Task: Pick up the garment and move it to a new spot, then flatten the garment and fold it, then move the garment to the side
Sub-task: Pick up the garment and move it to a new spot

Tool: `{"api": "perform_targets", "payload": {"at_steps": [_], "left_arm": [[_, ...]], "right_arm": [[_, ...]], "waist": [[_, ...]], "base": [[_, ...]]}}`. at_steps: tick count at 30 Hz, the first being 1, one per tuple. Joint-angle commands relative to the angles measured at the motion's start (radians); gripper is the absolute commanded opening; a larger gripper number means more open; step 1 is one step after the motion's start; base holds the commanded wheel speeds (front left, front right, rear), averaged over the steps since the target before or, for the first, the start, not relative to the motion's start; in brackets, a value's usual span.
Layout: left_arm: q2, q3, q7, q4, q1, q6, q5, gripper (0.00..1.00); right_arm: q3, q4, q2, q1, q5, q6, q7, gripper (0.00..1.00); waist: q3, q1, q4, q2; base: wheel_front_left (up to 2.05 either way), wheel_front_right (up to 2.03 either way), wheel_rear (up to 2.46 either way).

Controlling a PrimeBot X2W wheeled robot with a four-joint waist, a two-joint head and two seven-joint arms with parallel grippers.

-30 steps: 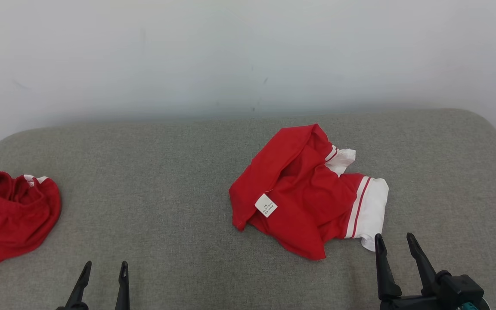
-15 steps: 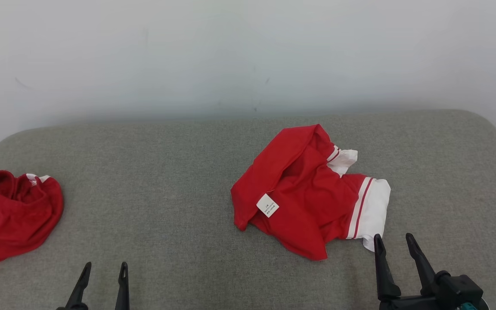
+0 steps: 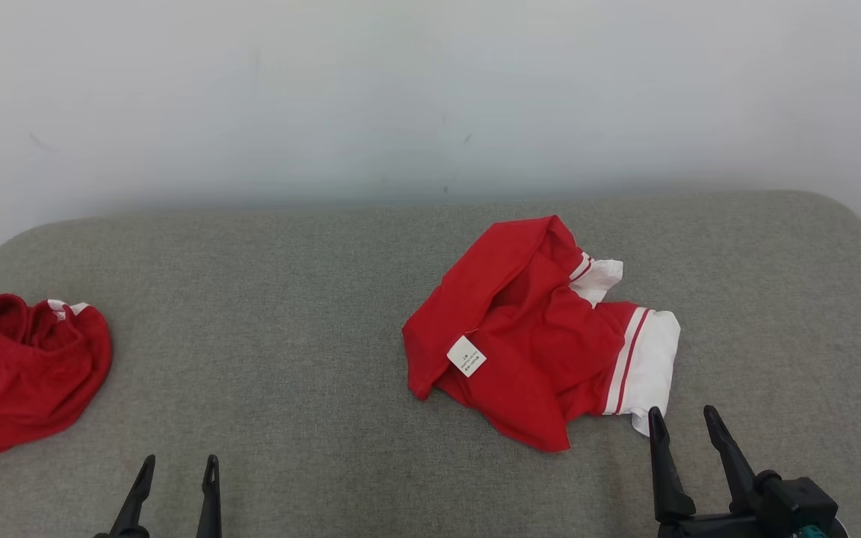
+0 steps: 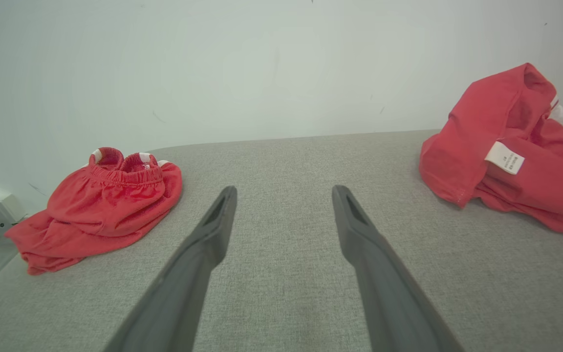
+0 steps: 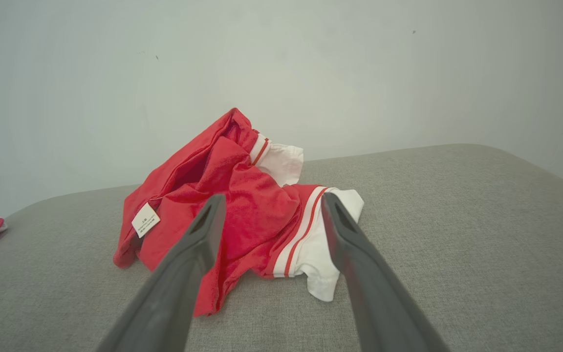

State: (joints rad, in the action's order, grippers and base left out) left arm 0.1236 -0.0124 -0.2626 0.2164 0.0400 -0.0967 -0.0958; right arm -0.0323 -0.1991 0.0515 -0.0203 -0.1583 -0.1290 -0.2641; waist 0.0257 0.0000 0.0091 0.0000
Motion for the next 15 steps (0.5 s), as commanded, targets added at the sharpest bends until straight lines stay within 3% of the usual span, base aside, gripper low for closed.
{"api": "perform_targets", "payload": {"at_steps": [1, 15], "left_arm": [[-0.003, -0.004, -0.003, -0.001, -0.002, 0.003, 0.009, 1.00], [-0.007, -0.015, -0.003, 0.001, -0.008, 0.007, 0.012, 1.00]], "right_arm": [[0.001, -0.001, -0.002, -0.009, 0.000, -0.003, 0.000, 1.00], [0.003, -0.002, -0.002, -0.005, -0.005, -0.003, 0.000, 1.00]], "waist": [[-0.001, 0.0000, 0.000, 0.0000], [-0.009, 0.0000, -0.005, 0.0000]], "base": [[0.00, 0.00, 0.00], [0.00, 0.00, 0.00]]}}
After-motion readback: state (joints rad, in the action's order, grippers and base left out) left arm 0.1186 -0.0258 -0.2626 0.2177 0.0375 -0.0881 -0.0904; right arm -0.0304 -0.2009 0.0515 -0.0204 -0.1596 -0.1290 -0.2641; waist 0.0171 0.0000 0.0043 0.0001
